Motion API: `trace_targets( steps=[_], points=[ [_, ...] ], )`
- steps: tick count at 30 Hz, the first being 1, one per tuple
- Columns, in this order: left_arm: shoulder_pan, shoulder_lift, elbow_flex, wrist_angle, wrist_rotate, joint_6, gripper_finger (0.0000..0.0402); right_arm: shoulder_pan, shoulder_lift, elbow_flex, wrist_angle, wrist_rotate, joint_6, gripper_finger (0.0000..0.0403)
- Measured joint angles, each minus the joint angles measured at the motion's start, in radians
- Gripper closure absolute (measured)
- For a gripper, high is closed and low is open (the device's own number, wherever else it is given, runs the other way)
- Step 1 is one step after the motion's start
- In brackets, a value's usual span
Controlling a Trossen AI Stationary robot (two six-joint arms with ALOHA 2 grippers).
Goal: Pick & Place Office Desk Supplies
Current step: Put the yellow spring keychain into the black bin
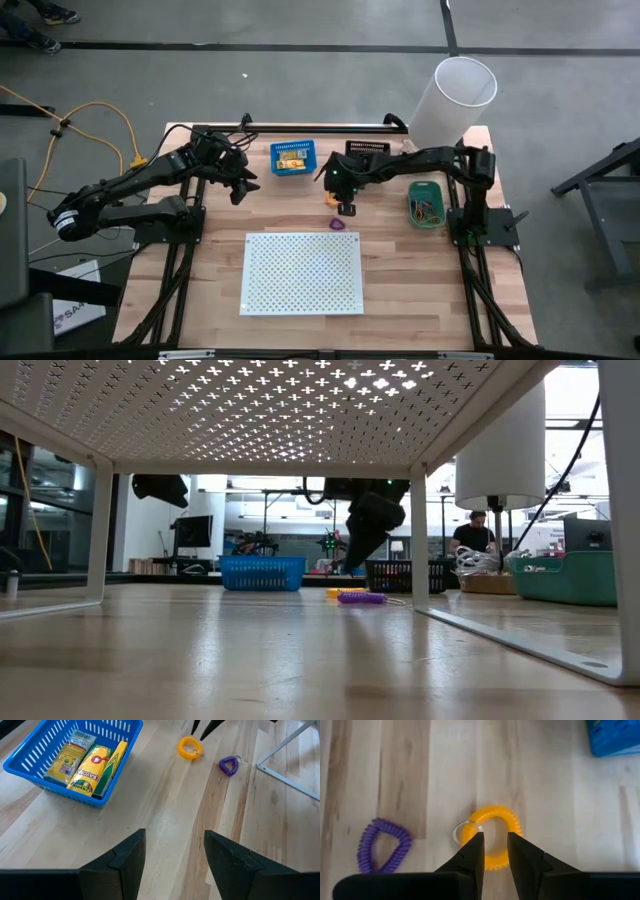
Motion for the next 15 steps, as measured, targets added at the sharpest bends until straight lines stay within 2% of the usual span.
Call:
trace_targets(
  steps=[9,15],
  points=[
    [0.0,0.0,0.0,0.001,0.0,0.0,0.0206,0.02,0.022,-0.003,-0.066,-0.01,-0.015,0.0331],
    [0.0,0.0,0.0,0.008,0.0,0.0,0.0206,0.033,0.034,-0.003,-0.05,-0.001,-0.067,0.0331]
  ],
)
